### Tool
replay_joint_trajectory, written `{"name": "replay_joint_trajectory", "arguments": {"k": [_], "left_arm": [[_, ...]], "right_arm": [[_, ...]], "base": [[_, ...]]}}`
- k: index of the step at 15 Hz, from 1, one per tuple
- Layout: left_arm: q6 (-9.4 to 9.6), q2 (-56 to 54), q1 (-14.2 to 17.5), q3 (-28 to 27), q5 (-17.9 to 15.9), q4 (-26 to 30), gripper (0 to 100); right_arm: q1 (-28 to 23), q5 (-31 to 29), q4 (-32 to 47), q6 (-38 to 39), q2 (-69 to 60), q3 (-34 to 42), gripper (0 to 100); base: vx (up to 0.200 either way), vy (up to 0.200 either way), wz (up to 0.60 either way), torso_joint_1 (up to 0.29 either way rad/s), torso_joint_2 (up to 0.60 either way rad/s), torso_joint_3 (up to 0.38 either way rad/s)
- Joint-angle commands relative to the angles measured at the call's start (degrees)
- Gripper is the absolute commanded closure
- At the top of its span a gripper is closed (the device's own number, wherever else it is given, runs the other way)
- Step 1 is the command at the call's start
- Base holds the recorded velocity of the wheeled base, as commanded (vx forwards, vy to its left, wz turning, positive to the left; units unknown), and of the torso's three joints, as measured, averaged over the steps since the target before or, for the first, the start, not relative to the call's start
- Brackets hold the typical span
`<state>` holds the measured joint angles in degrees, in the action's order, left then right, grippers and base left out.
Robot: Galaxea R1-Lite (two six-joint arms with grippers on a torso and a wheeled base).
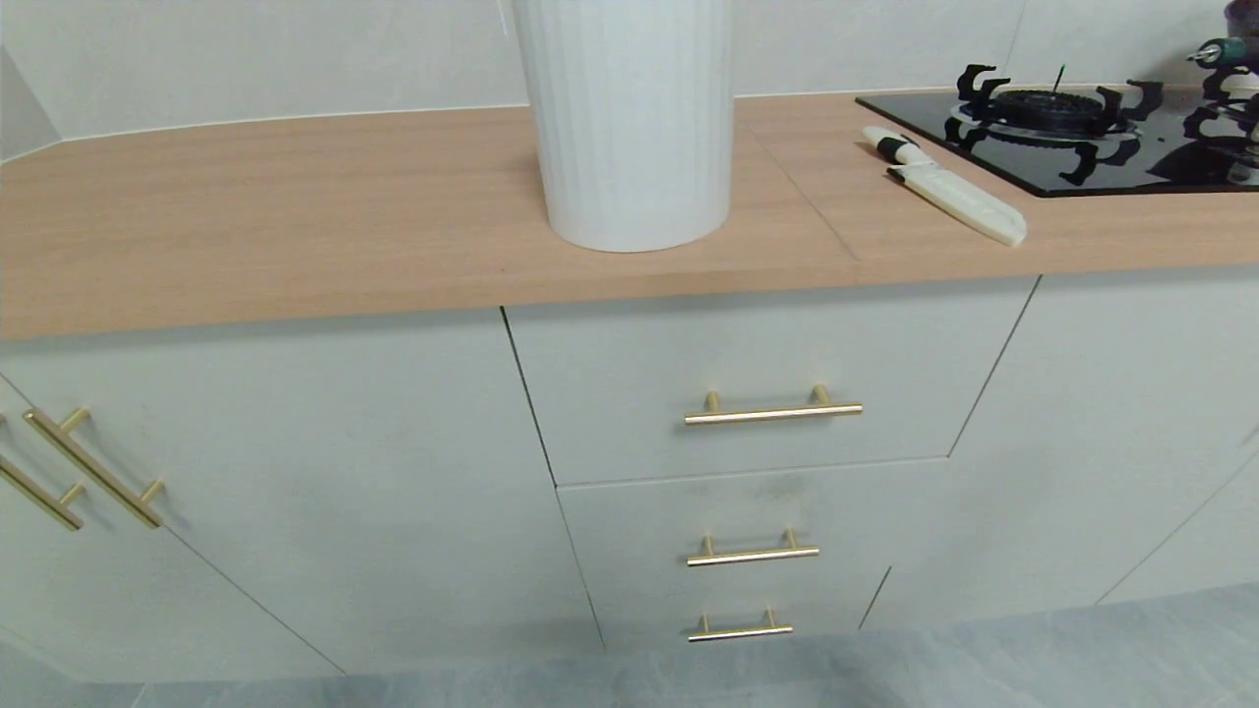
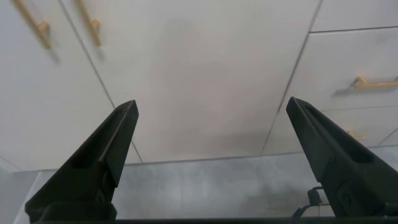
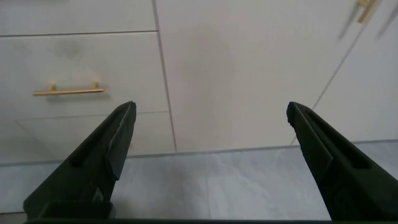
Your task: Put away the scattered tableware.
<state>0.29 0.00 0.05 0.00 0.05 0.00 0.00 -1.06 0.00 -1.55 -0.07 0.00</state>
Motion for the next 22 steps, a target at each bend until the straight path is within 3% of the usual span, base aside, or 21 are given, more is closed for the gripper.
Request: {"name": "replay_joint_trajectory", "arguments": {"k": [1,5,13,17,22], "left_arm": [[-0.03,0.09,0.04,0.00,0.04,0.00,0],[-0.12,0.09,0.04,-0.09,0.04,0.00,0],[-0.03,0.09,0.04,0.00,0.04,0.00,0],[-0.20,0.09,0.04,-0.09,0.04,-0.09,0],[-0.20,0.09,0.04,-0.09,0.04,0.00,0]], "right_arm": [[0.00,0.01,0.00,-0.03,0.07,0.00,0],[0.00,0.01,0.00,-0.03,0.07,0.00,0],[0.00,0.01,0.00,-0.03,0.07,0.00,0],[0.00,0.01,0.00,-0.03,0.07,0.00,0],[0.00,0.01,0.00,-0.03,0.07,0.00,0]], "base": [[0.000,0.000,0.00,0.000,0.00,0.000],[0.150,0.000,0.00,0.004,0.00,0.004],[0.000,0.000,0.00,0.000,0.00,0.000],[0.200,0.000,0.00,-0.001,0.00,0.000],[0.000,0.000,0.00,0.000,0.00,0.000]]}}
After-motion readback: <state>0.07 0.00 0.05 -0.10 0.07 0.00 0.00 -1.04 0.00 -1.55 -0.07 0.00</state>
